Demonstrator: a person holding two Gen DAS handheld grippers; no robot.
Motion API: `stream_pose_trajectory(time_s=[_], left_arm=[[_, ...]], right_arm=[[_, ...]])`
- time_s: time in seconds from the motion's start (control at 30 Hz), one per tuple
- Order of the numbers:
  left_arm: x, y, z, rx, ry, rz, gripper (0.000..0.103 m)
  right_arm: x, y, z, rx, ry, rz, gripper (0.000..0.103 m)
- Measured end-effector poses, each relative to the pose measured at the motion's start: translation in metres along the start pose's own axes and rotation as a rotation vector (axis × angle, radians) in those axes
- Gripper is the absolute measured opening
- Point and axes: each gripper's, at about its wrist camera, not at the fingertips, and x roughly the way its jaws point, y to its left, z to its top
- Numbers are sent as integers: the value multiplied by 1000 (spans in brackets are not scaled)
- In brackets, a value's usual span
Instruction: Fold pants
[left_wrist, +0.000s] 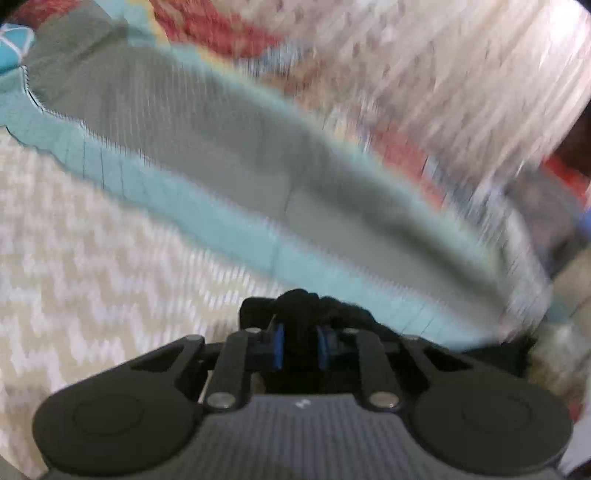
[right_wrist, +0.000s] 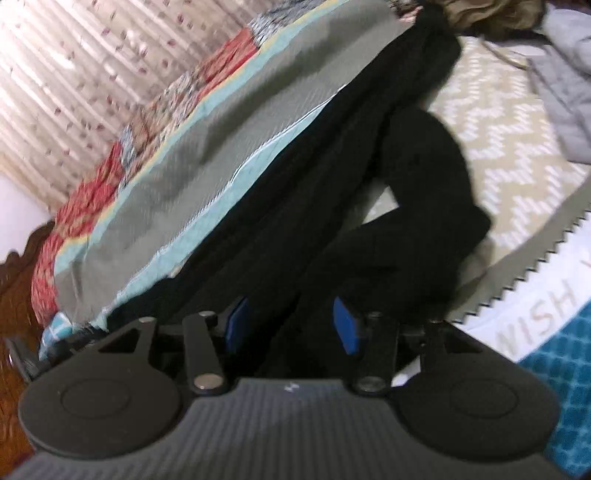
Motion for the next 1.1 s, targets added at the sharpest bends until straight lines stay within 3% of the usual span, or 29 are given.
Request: stream_pose_trajectory(time_s=[0.1,0.27,0.33,0.43,0.5,0.6,0.7,0.83,0.97,1.0,1.03,1.07,1.1], left_arm=[[-64,9,28,-32,-136,-109,13],[-163,51,20,-7,-315,-75,13],[-177,73,7,-28,-285,-4,13],[-169,100,-21,-73,-152,81,13],[-165,109,-42,-93,-123,120,13],[-169,117,-55,-143,-124,117,13],[-176,119,-54,-149,-130,121,13],[-184,112,-49,-139,-131,130,13],[-184,108,-47,-130,-130,145,13],[-183,107,-46,-131,-134,146,13],[-181,107,-45,-132,-137,148,13],[-178,107,-41,-133,-139,151,13],[-173,108,-35,-133,-140,152,13]], right_arm=[[4,13,7,-17,-13,31,54],[-8,21,32,-51,-87,43,54],[-9,17,49,-56,-116,12,54],[7,16,72,-88,-149,-87,54],[24,16,94,-87,-161,-145,54],[58,15,128,-59,-177,-207,54],[105,17,163,-9,-139,-256,57],[167,19,183,52,-109,-385,74],[209,6,191,98,-41,-474,74],[215,5,188,94,-37,-502,72],[217,5,184,57,-50,-527,54],[217,8,180,3,-70,-579,19],[216,8,178,-29,-77,-583,8]])
